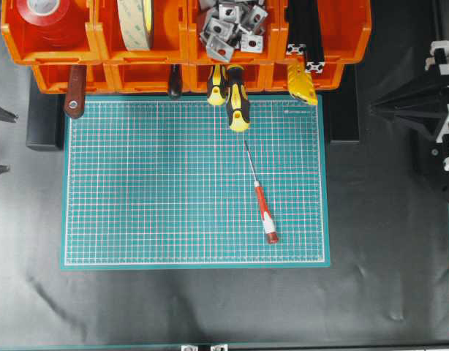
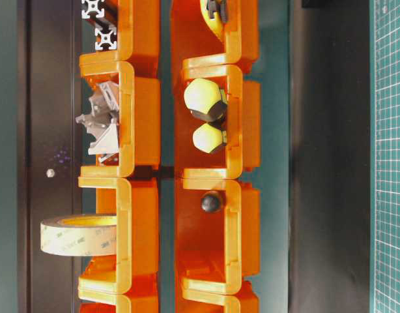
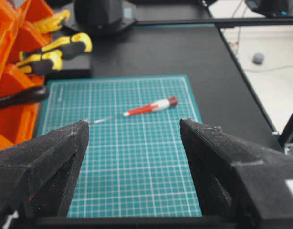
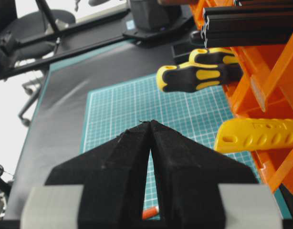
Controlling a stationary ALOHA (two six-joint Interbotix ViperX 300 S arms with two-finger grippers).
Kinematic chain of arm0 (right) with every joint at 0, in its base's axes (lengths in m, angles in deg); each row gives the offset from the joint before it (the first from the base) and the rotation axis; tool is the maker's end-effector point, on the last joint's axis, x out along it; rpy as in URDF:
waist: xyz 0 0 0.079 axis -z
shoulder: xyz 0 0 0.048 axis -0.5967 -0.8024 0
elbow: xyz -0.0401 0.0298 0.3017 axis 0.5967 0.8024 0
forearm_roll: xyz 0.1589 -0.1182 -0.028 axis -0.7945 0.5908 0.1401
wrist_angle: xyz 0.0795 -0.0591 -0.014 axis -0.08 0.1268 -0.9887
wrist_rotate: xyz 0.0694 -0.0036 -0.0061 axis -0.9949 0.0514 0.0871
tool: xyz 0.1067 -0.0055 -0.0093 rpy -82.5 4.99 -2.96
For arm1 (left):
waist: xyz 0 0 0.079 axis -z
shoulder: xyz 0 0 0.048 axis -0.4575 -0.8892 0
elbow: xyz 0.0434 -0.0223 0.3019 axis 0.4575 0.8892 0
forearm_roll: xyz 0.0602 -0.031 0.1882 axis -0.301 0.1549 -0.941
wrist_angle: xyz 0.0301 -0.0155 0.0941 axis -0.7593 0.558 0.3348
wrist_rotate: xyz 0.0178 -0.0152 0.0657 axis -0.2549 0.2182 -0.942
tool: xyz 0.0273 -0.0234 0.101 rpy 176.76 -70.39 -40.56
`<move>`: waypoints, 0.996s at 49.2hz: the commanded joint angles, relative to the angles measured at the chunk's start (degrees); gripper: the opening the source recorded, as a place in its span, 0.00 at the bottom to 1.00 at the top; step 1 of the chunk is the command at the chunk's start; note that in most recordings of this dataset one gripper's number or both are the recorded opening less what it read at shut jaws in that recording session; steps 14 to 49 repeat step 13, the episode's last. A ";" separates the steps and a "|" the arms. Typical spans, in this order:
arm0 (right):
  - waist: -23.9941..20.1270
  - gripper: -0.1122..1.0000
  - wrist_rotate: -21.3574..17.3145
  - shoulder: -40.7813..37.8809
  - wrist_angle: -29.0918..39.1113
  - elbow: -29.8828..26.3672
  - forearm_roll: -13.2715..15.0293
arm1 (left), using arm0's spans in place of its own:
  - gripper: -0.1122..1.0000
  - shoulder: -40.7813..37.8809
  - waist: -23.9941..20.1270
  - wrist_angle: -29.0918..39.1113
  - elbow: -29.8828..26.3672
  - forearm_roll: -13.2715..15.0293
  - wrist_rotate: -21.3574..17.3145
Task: Pick red screwdriver from container rack with left arm.
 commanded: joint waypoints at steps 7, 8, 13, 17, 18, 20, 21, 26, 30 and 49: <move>0.18 0.10 0.09 -0.26 -0.18 -1.14 -0.18 | 0.77 -0.44 -0.18 -0.18 -0.44 -0.18 0.00; 0.18 0.10 0.09 -0.26 -0.09 -1.14 -0.09 | 0.77 -0.26 -0.09 -0.18 -0.35 -0.18 0.00; 0.18 0.10 0.09 -0.26 0.62 -0.62 -0.09 | 0.77 -0.26 -0.09 -0.18 -0.18 -0.18 0.00; 0.18 0.10 0.09 -0.26 0.62 -0.62 -0.09 | 0.77 -0.26 -0.09 -0.18 -0.18 -0.18 0.00; 0.18 0.10 0.09 -0.26 0.62 -0.62 -0.09 | 0.77 -0.26 -0.09 -0.18 -0.18 -0.18 0.00; 0.18 0.10 0.09 -0.26 0.62 -0.62 -0.09 | 0.77 -0.26 -0.09 -0.18 -0.18 -0.18 0.00; 0.18 0.10 0.09 -0.26 0.62 -0.62 -0.09 | 0.77 -0.26 -0.09 -0.18 -0.18 -0.18 0.00; 0.18 0.10 0.09 -0.26 0.62 -0.62 -0.09 | 0.77 -0.26 -0.09 -0.18 -0.18 -0.18 0.00; 0.18 0.10 0.09 -0.26 0.62 -0.62 -0.09 | 0.77 -0.26 -0.09 -0.18 -0.18 -0.18 0.00; 0.18 0.10 0.09 -0.26 0.62 -0.62 -0.09 | 0.77 -0.26 -0.09 -0.18 -0.18 -0.18 0.00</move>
